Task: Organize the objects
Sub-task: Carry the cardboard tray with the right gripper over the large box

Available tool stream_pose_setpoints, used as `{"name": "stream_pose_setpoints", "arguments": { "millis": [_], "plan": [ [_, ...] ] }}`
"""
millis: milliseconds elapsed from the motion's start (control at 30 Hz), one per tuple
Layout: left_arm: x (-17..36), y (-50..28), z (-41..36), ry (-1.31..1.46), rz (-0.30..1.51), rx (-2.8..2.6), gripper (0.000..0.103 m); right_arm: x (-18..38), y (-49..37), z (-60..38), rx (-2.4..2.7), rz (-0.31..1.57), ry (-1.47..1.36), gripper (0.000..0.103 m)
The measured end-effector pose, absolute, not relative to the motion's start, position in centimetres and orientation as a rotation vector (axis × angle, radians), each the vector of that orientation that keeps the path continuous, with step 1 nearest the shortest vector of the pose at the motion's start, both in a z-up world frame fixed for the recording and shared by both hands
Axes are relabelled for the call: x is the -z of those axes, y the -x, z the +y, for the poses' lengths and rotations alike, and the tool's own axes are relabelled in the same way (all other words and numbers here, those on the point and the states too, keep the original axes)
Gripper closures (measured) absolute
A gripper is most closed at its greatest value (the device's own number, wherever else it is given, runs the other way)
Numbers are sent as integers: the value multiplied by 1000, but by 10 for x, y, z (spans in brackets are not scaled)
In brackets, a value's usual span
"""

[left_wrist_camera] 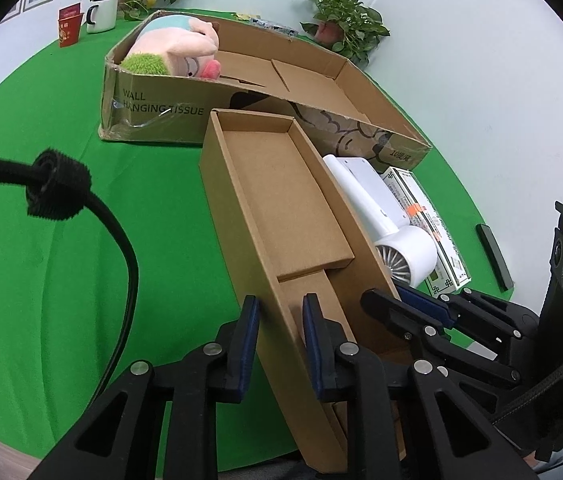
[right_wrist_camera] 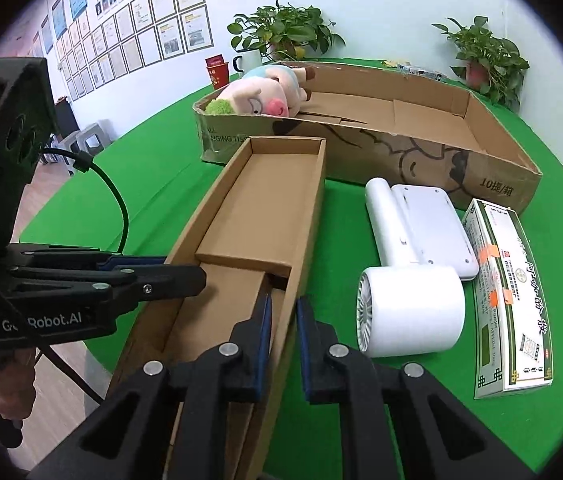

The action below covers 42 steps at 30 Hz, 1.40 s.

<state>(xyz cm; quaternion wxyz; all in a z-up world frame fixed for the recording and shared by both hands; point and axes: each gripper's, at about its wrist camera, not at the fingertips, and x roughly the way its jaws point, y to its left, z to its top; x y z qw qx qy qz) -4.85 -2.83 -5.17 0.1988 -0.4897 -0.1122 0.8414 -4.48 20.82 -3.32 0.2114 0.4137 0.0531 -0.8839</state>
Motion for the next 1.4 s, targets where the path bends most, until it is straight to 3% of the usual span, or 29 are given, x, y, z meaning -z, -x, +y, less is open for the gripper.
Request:
{"name": "stream_pose_setpoints", "arguments": {
  "millis": [500,1000,1400],
  "plan": [
    [27,39,-24,1277,-227,-2441,88,21,34,210,2522,106,-1082,91],
    [-92,48,-3,889,-115,-2600,90,-67,46,231,2719,49,-656,92],
    [-152,111,19,814,-64,-2620,89,-100,103,240,2739,-16,-614,93]
  ]
}}
